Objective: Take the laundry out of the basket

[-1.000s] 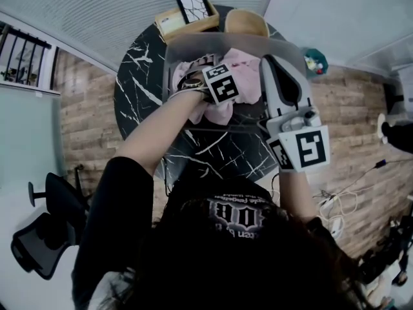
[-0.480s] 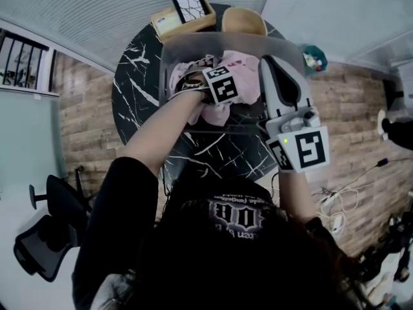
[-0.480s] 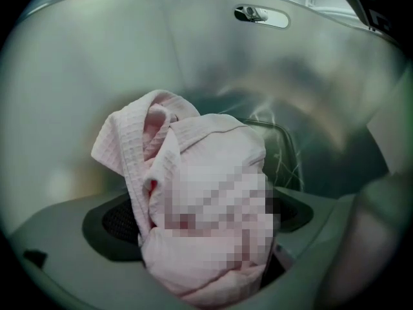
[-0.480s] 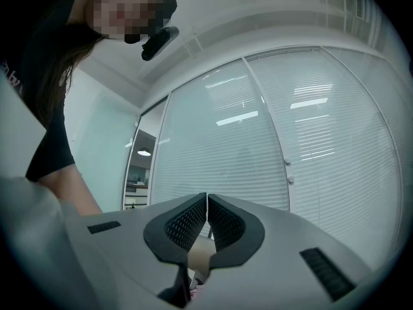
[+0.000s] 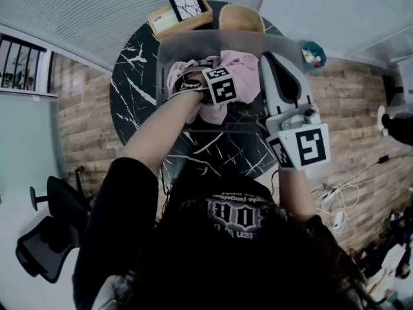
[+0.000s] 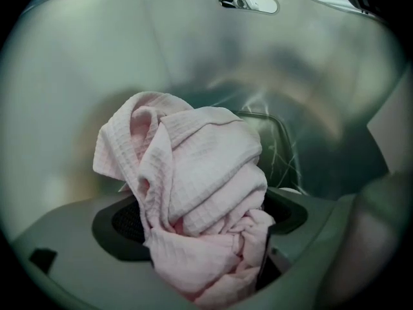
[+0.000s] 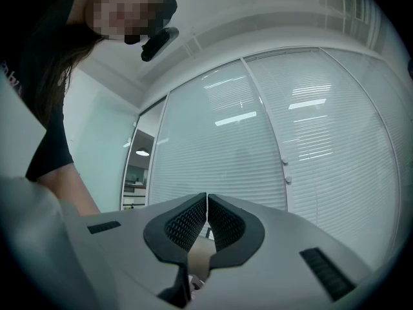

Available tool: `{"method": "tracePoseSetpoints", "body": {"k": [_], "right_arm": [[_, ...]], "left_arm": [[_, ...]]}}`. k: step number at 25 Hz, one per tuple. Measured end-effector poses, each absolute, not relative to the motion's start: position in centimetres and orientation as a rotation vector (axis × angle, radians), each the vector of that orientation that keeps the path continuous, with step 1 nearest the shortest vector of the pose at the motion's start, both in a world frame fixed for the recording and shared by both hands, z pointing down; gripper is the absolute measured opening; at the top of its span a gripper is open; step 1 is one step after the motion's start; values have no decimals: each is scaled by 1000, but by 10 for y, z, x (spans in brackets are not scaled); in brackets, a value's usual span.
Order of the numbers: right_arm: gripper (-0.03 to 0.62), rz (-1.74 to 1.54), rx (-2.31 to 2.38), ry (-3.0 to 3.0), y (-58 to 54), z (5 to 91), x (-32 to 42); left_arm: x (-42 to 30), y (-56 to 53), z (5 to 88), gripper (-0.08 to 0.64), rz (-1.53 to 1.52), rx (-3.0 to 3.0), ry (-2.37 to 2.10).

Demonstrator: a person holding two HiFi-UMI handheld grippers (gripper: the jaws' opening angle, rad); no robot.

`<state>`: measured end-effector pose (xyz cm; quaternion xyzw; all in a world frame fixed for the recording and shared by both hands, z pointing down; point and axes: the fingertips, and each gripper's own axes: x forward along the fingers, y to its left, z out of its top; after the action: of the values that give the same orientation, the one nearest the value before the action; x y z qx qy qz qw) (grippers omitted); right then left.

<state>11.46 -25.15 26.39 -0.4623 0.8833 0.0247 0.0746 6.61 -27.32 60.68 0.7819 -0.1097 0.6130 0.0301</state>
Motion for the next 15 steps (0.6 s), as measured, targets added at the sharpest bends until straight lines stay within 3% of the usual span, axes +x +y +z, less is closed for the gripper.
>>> {"method": "tracePoseSetpoints", "body": {"k": [10,15], "right_arm": [[29,71,-1371,2630,-249,260,117],[29,70,-1381,2629,-247,261,119]], "left_arm": [[68,-271,603,424,1933,2432,-286],[69,-271,601,410,1895,2449,-279]]}}
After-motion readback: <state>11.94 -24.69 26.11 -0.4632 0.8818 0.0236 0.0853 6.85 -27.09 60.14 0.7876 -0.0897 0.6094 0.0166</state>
